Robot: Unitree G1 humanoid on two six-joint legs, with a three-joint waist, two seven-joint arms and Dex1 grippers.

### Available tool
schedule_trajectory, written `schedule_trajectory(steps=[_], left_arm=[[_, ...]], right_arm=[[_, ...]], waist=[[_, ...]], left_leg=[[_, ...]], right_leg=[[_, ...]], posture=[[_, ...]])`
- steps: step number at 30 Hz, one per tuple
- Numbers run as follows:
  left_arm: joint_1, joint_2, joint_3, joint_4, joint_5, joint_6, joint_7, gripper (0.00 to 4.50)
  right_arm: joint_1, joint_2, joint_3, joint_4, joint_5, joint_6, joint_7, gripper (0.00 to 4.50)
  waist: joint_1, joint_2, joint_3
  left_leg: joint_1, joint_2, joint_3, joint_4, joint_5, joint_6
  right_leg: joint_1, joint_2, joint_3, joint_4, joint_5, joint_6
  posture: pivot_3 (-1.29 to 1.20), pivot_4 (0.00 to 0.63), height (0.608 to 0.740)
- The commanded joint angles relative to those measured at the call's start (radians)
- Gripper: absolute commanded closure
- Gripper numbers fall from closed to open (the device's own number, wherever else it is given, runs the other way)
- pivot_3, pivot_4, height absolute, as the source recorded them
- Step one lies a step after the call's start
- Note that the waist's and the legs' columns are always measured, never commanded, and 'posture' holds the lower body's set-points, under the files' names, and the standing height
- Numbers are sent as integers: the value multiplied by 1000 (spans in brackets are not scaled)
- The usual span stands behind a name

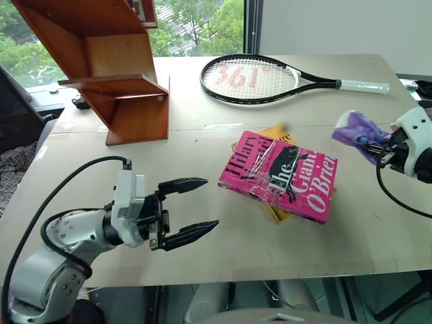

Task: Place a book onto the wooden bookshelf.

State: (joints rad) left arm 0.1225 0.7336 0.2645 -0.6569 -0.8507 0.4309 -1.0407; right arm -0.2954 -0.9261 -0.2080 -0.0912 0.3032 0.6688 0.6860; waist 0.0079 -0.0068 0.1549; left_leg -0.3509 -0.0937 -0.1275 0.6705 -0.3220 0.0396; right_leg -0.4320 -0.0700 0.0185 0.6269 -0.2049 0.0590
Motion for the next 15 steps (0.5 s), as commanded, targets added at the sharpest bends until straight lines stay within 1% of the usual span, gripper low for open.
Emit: schedule_trajectory(steps=[1, 2, 3, 4, 5, 6, 7, 8, 9, 11, 15], left_arm=[[-31, -2, -19, -3, -11, -11, -5, 0], [-39, -1, -24, 1, -8, -11, -7, 0], [-46, 0, -29, 6, -6, -12, -10, 0], [-53, 2, -32, 11, -5, -13, -13, 0], [-58, 3, -34, 16, -5, -14, -15, 0], [-60, 4, -36, 19, -3, -15, -18, 0], [-60, 6, -34, 22, -4, -16, -22, 0], [-60, 7, -33, 24, -4, -16, -24, 0], [-59, 8, -31, 26, -4, -16, -27, 0], [-53, 9, -28, 27, -2, -18, -30, 0], [-29, 9, -25, 27, 9, -25, -36, 0]], right_arm=[[-45, 38, 83, 121, -93, -115, -22, 4500], [-58, 46, 103, 164, -109, -145, -11, 4500], [-73, 54, 114, 204, -118, -168, -1, 3471], [-76, 48, 125, 223, -113, -186, 39, 3176], [-78, 44, 132, 234, -109, -199, 69, 2674], [-80, 39, 131, 239, -110, -208, 79, 2270], [-74, 15, 120, 223, -122, -221, 83, 1758], [-70, 0, 111, 212, -134, -230, 81, 1132], [-51, -24, 91, 179, -132, -225, 91, 710], [-3, -62, 31, 94, -91, -191, 122, 69], [130, -133, -154, -84, 46, -67, 236, 69]], waist=[[-9, 0, 0], [-12, 1, 0], [-15, 1, 0], [-17, 2, 0], [-17, 2, 1], [-17, 2, 1], [-18, 2, 1], [-17, 3, 1], [-17, 3, 1], [-10, 4, 2], [1, 4, 1]], left_leg=[[1, 0, 1, 0, 0, 0], [1, 0, 2, 0, 0, 0], [1, 0, 2, 0, 0, 0], [1, 0, 2, 0, 0, 0], [1, 0, 3, 0, 0, 0], [1, 0, 3, 0, 0, 0], [1, 0, 3, 0, 0, 0], [1, 0, 2, -1, 0, 0], [1, 0, 2, -1, 0, 0], [1, 0, 2, -1, 0, 0], [-1, 1, -1, -1, 0, 0]], right_leg=[[0, 0, 1, 0, 0, 0], [0, 0, 2, 1, 0, 0], [0, 0, 2, 1, 0, 0], [0, 0, 2, 1, 0, 0], [0, 1, 2, 1, 0, 0], [0, 0, 3, 1, 0, 0], [0, 0, 3, 1, 0, 0], [-1, 1, 3, 0, 0, 0], [-1, 0, 3, 0, 0, 0], [-1, 0, 2, 0, 0, 0], [-1, 0, 3, -1, 0, 0]], posture=[[0, 150, 740], [0, 150, 740], [0, 150, 740], [0, 150, 740], [0, 150, 740], [0, 150, 740], [0, 150, 740], [0, 150, 740], [0, 150, 740], [0, 150, 740], [0, 150, 740]])
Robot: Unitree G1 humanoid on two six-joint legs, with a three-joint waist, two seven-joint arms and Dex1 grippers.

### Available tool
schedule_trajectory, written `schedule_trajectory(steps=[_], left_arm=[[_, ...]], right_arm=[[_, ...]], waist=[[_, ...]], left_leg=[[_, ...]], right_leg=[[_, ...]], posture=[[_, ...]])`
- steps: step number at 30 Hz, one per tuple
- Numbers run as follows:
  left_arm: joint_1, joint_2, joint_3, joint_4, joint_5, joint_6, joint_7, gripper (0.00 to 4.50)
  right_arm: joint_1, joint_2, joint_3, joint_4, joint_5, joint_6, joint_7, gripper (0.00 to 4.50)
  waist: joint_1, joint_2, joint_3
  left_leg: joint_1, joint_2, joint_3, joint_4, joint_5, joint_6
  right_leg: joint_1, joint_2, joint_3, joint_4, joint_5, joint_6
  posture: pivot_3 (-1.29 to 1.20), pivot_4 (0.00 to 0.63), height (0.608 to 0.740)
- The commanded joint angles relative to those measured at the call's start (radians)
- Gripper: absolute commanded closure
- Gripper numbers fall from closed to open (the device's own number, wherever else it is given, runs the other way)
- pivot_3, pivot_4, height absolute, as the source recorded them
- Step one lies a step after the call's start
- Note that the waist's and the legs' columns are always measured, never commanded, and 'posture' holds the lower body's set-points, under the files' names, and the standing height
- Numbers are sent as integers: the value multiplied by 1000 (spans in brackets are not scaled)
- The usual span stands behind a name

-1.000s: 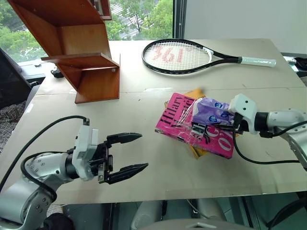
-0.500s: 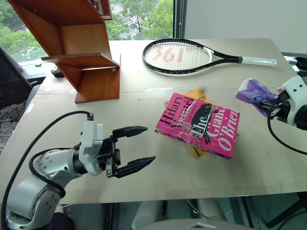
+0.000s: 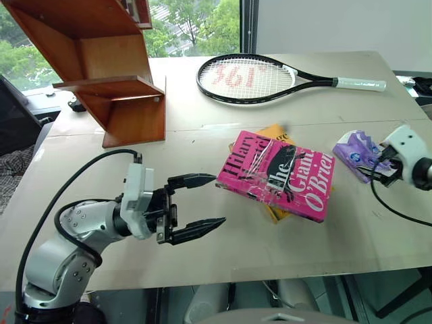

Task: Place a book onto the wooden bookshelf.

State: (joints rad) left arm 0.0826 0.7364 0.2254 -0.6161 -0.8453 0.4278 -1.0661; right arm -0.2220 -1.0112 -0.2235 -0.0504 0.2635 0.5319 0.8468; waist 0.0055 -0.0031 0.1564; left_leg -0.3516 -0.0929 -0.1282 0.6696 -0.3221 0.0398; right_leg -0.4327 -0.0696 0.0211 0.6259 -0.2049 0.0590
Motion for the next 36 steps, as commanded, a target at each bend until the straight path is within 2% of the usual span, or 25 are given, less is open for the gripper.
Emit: schedule_trajectory(steps=[1, 2, 3, 5, 6, 7, 8, 10, 11, 16, 25, 36], left_arm=[[17, 6, 16, -10, 6, -24, -13, 0], [25, 7, 22, -3, 9, -27, -15, 0], [34, 4, 33, 5, 9, -28, -9, 0], [52, -3, 60, 9, -13, -18, 10, 0], [68, -3, 69, 4, -14, -20, 8, 0], [78, 0, 74, 2, -13, -23, 4, 0], [89, 1, 78, 0, -11, -26, 0, 0], [108, 4, 86, 2, 2, -34, -9, 0], [115, 6, 87, 3, 6, -37, -12, 0], [153, 11, 109, 1, 19, -53, -22, 0], [227, 2, 143, -32, 19, -62, -4, 0], [271, -9, 144, -46, 26, -74, 15, 0]], right_arm=[[95, -63, -189, -166, 124, 114, 108, 69], [144, -75, -237, -218, 154, 150, 138, 629], [200, -78, -273, -274, 175, 182, 160, 898], [279, -62, -291, -364, 190, 211, 153, 1813], [291, -39, -271, -402, 196, 229, 120, 2236], [296, -23, -249, -430, 198, 241, 95, 2879], [300, -10, -218, -450, 187, 244, 70, 3015], [311, 15, -169, -460, 161, 238, 35, 3870], [313, 22, -157, -461, 155, 238, 25, 4442], [291, 52, -65, -497, 147, 260, -30, 4442], [290, 63, -41, -584, 277, 318, 21, 4442], [149, 165, 144, -553, 243, 338, -107, 4442]], waist=[[6, 0, 0], [8, 0, 0], [10, 0, 0], [11, 0, 0], [9, 0, 0], [8, 0, 0], [7, 0, -1], [7, -1, -1], [8, -1, 0], [10, -1, -1], [10, -1, 0], [9, -2, -1]], left_leg=[[0, 0, 0, 0, 0, 0], [0, 0, 0, 0, 0, 0], [0, 0, 0, 0, 0, 0], [0, 0, -1, 0, 0, 0], [0, 0, -1, 1, 0, 0], [0, 0, -1, 1, 0, 0], [0, 0, 0, 1, 0, 0], [2, 0, 3, 1, 0, 0], [3, 0, 3, 1, 0, 0], [2, 0, 2, 1, 0, 0], [2, 0, 2, 1, 0, 0], [2, 0, 2, 1, 0, 0]], right_leg=[[0, 0, 0, 0, 0, 0], [0, 0, 0, 0, 0, 0], [0, 0, 0, 0, 0, 0], [1, 0, 0, 0, 0, 0], [1, 0, -1, 0, 0, 0], [1, 0, 0, 0, 0, 0], [1, 0, 0, 0, 0, 0], [2, 0, 0, 1, 0, 0], [2, 0, 0, 1, 0, 0], [2, 0, -1, 1, 0, 0], [2, 0, -1, 0, 0, 0], [2, 0, -2, 0, 0, 0]], posture=[[0, 150, 740], [0, 150, 740], [0, 150, 740], [0, 150, 740], [0, 150, 740], [0, 150, 740], [0, 150, 740], [0, 150, 740], [0, 150, 740], [0, 150, 740], [0, 150, 740], [0, 150, 740]])
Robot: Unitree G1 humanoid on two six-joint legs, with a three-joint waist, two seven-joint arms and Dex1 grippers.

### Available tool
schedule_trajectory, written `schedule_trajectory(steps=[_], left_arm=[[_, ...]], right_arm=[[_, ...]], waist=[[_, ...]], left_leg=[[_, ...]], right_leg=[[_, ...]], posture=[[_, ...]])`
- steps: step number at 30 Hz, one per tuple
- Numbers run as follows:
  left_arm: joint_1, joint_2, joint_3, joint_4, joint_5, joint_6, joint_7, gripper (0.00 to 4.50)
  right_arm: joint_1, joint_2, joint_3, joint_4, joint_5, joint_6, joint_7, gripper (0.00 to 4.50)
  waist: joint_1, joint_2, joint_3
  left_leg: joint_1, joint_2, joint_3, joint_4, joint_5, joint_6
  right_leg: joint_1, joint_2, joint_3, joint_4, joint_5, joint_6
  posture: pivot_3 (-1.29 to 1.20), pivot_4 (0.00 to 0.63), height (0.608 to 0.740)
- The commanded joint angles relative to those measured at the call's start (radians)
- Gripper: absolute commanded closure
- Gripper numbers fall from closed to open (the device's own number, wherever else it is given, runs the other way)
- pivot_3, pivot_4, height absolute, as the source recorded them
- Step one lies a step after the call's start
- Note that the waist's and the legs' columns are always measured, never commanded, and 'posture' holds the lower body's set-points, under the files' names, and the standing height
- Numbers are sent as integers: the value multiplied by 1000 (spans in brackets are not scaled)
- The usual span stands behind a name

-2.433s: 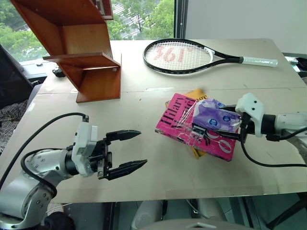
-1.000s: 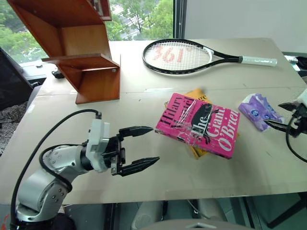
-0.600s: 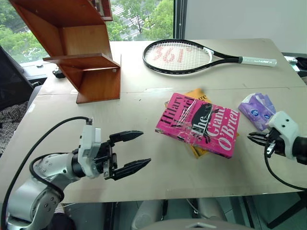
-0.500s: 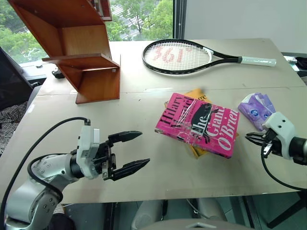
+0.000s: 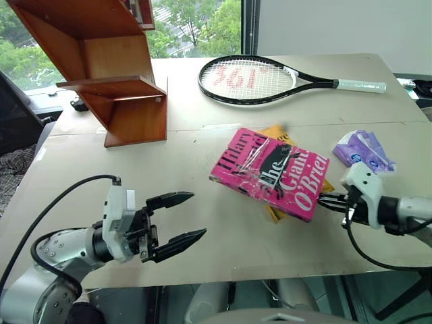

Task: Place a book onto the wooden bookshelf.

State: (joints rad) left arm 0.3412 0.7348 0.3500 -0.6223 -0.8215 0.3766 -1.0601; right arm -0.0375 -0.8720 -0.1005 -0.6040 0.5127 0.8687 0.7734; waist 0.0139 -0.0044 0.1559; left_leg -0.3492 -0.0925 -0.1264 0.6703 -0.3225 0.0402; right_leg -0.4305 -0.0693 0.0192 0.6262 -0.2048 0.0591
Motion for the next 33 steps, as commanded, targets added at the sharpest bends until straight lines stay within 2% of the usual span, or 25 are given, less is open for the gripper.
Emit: schedule_trajectory(steps=[1, 8, 11, 13, 14, 15, 18, 21, 23, 28, 33], left_arm=[[18, -10, 18, -43, 3, -24, 11, 0], [52, -32, 8, -58, 18, -18, 56, 0], [63, -47, -9, -74, 24, 15, 126, 0], [81, -53, -28, -83, 22, 40, 158, 0], [88, -55, -35, -83, 13, 56, 169, 0], [90, -66, -43, -77, -13, 82, 193, 0], [82, -102, -78, -66, -96, 175, 291, 0], [66, -127, -106, -65, -206, 283, 396, 0], [36, -166, -120, -41, -364, 347, 506, 0], [-52, -256, -185, 77, -737, 430, 859, 0], [-133, -353, -285, 183, -1058, 373, 1179, 0]], right_arm=[[-49, 36, 36, 5, -10, 0, -41, 4442], [-124, 76, 98, 44, -30, -11, -70, 4442], [-91, 46, 57, 63, -54, -103, -26, 4442], [-23, 37, -40, 79, -22, -209, 58, 3900], [12, 32, -83, 84, 9, -232, 103, 3331], [67, 21, -139, 91, 35, -254, 160, 3331], [190, -4, -279, 121, 76, -341, 307, 2164], [231, -11, -345, 125, 110, -411, 391, 827], [239, -4, -374, 108, 142, -428, 417, 36], [254, 9, -405, 54, 193, -476, 446, 36], [273, -6, -435, 33, 228, -476, 461, 36]], waist=[[0, 0, 0], [0, 0, 0], [1, 0, 0], [4, 0, 0], [4, 0, 0], [3, 0, 0], [8, 0, 0], [0, 0, 0], [-3, 0, 0], [2, 1, -1], [9, 1, -1]], left_leg=[[0, 0, 0, 0, 0, 0], [0, 0, 0, 0, 0, 0], [0, 0, 0, 0, 0, 0], [-1, -1, -1, 0, 0, 0], [-1, 0, -1, 0, 0, 1], [-1, 0, -1, 0, 0, 1], [-1, -1, -2, 0, -1, 1], [0, 0, -1, 0, -1, 1], [3, 1, 1, 0, -1, 1], [5, 1, -2, 2, -1, 1], [5, 0, -3, 3, -1, 1]], right_leg=[[0, 0, 0, 0, 0, 0], [0, 0, 0, 0, 0, 0], [0, 0, 0, 0, 0, 0], [0, 0, -1, -1, 0, 0], [0, 0, -1, -1, 0, 0], [0, 0, -1, -1, 0, 0], [0, -1, -1, -1, 0, 0], [1, 0, 0, 0, 0, 0], [3, 1, 1, 1, 0, 0], [7, 0, 2, 1, 0, 0], [7, -1, 2, 1, 0, 0]], posture=[[0, 150, 740], [0, 150, 740], [0, 150, 740], [0, 150, 740], [0, 150, 740], [0, 150, 740], [0, 150, 740], [0, 150, 740], [0, 150, 740], [0, 150, 740], [0, 150, 740]])
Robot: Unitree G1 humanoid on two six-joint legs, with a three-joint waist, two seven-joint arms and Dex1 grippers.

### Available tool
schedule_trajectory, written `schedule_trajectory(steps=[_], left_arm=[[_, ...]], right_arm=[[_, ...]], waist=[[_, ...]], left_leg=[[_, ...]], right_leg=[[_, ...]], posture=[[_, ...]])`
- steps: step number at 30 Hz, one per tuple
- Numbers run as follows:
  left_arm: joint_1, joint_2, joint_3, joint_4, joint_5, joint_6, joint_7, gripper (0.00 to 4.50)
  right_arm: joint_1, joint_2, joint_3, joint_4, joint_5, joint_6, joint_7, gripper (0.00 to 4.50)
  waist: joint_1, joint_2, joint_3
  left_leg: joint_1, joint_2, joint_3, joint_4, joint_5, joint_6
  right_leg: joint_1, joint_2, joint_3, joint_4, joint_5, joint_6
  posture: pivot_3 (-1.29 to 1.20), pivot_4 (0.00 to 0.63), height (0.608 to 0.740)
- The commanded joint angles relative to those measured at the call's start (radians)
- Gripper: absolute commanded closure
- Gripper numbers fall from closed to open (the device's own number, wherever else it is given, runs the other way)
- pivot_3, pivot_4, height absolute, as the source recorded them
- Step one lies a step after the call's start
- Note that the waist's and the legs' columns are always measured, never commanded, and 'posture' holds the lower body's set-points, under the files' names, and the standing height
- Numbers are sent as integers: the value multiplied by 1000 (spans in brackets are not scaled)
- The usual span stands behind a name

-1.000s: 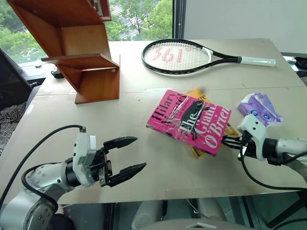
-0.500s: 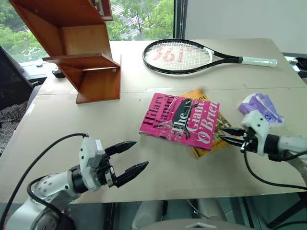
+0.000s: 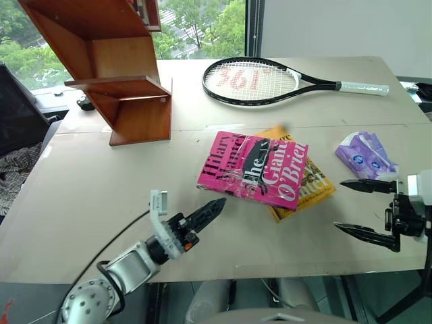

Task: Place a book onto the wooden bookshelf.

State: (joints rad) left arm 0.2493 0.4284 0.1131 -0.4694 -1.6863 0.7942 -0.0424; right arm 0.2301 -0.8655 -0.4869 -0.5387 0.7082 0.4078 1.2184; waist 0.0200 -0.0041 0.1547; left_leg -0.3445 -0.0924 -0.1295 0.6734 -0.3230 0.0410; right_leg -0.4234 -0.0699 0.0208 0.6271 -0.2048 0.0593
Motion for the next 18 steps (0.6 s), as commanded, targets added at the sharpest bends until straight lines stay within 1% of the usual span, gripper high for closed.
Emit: schedule_trajectory(steps=[1, 3, 7, 11, 13, 15, 18], left_arm=[[-54, -71, -61, 44, -241, -66, 219, 0], [-76, -131, -72, 70, -282, -93, 307, 0], [-135, -250, -83, 127, -286, -90, 416, 0], [-204, -334, -74, 213, -286, -81, 513, 0], [-231, -354, -71, 249, -286, -79, 542, 0], [-269, -376, -72, 291, -278, -109, 541, 0], [-322, -356, -57, 327, -137, -106, 401, 0]], right_arm=[[14, -12, -54, -37, 33, -19, 17, 36], [31, -10, -64, -46, 38, -21, 17, 36], [53, -7, -82, -73, 51, -9, -9, 36], [77, 5, -87, -115, 63, 0, -41, 36], [90, 8, -91, -132, 66, 2, -56, 36], [109, 12, -103, -148, 69, 3, -68, 36], [130, 23, -112, -172, 80, 5, -89, 36]], waist=[[6, 0, 0], [10, 0, -1], [21, 2, -2], [30, 4, -6], [34, 5, -9], [42, 7, -11], [51, 9, -13]], left_leg=[[0, -1, 0, 0, 0, 0], [0, -1, -1, 1, 0, 0], [0, -1, 0, 1, 0, 0], [0, -1, 0, 2, 0, 0], [0, -1, 0, 3, 0, 0], [0, -1, 0, 3, 0, 0], [1, -1, 0, 5, 0, 0]], right_leg=[[0, -1, 0, 0, 0, 0], [0, 0, 0, 0, 0, 0], [0, 0, 1, 0, 0, 0], [1, 0, 0, 0, 0, 0], [2, 0, 0, 0, 0, 0], [3, 0, 0, 0, 0, 0], [4, 0, 0, 0, 0, 0]], posture=[[0, 150, 740], [0, 150, 740], [0, 150, 740], [0, 150, 740], [0, 150, 740], [0, 150, 740], [0, 150, 740]])
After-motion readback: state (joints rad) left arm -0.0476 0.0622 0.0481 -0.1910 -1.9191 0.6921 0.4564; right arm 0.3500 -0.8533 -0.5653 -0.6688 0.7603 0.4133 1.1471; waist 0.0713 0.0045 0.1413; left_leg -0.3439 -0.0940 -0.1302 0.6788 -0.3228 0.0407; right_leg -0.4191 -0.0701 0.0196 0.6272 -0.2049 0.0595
